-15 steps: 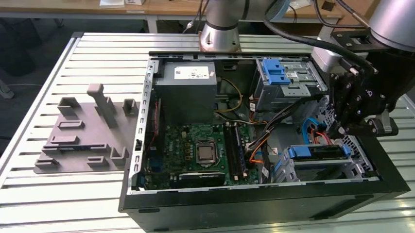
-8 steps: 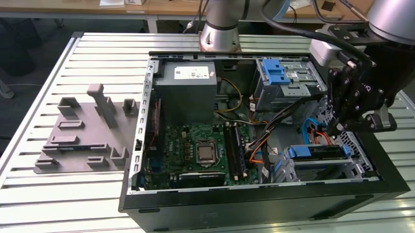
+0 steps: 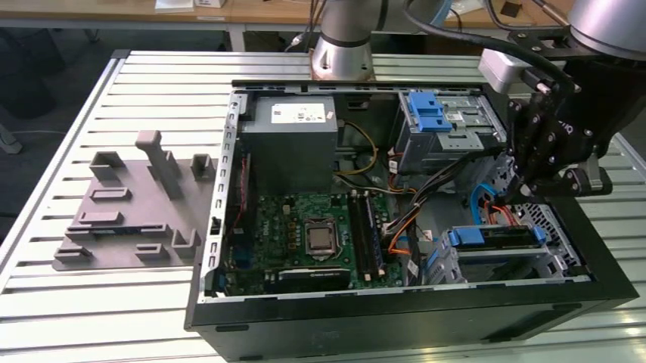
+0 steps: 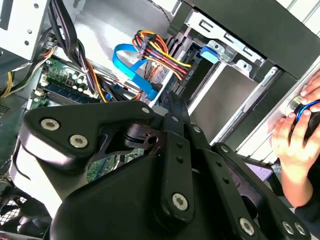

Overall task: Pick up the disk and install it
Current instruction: 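Insert the second disk wire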

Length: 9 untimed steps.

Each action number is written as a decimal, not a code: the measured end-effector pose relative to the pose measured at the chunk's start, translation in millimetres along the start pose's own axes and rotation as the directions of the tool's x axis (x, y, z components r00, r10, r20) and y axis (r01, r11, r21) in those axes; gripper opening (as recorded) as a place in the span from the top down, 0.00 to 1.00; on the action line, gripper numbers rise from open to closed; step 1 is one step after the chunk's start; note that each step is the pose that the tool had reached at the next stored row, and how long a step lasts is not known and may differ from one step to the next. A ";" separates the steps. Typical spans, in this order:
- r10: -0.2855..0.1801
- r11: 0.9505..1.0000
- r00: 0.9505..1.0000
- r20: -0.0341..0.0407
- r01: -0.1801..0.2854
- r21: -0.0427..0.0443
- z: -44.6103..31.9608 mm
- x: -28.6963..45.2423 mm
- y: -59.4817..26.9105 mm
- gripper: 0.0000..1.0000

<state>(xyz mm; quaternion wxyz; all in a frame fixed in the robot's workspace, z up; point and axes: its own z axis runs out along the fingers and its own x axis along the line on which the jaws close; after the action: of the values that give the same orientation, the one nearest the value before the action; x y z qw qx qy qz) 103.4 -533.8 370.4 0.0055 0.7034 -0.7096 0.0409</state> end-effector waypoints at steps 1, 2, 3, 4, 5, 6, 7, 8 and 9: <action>0.000 1.000 1.000 0.000 0.000 0.000 0.0 -0.2 0.0 0.89; 0.000 1.000 1.000 0.000 0.000 0.000 0.0 -0.3 0.0 0.89; 0.000 1.000 1.000 0.000 0.000 0.000 -0.1 -0.5 0.0 0.89; 0.000 1.000 1.000 0.001 0.000 0.000 -0.1 -0.6 0.1 0.89; 0.000 1.000 1.000 0.002 0.000 0.000 -0.1 -0.6 0.5 0.89; 0.000 1.000 1.000 0.002 0.000 0.000 -0.1 -0.9 0.9 0.89; 0.000 1.000 1.000 0.002 0.000 0.000 -0.2 -1.1 1.6 0.89; 0.000 1.000 1.000 0.002 0.000 0.000 -0.2 -1.3 2.3 0.89; 0.000 1.000 1.000 0.002 0.000 0.000 -0.3 -2.0 2.7 0.89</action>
<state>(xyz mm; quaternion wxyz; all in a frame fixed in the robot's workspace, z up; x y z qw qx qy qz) 100.8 -531.8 370.4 0.0050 0.7034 -0.7096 0.0402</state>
